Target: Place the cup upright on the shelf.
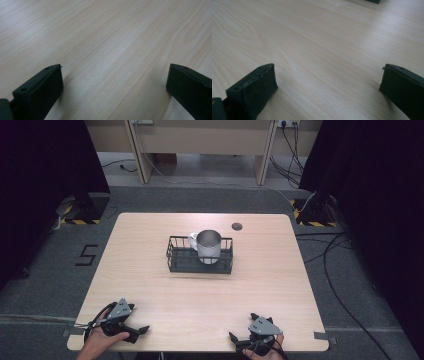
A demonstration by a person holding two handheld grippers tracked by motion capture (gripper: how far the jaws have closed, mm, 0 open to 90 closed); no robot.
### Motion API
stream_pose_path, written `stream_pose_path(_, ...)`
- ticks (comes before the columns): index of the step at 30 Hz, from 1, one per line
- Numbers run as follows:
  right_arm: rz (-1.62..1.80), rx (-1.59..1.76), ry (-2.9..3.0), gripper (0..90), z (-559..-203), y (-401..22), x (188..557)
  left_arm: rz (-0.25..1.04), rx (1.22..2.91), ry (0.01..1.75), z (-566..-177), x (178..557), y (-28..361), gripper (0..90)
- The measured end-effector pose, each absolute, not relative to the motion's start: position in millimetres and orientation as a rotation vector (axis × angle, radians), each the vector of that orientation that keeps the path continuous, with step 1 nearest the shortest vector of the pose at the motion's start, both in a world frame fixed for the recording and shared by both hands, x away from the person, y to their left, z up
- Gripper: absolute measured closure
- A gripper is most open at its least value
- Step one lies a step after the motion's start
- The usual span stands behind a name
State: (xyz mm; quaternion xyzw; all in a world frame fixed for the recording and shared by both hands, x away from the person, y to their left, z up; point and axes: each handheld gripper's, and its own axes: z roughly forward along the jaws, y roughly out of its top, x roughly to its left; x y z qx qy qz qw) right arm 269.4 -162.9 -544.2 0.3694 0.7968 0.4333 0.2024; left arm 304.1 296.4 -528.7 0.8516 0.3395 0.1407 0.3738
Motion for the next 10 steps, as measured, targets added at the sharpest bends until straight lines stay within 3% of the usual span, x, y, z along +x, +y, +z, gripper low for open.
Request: stream_pose_path(10,1.211,1.031,2.220,0.7,-544.4,-162.8,269.2,0.361,2.181,0.870,-528.7,304.2,296.4,0.2)
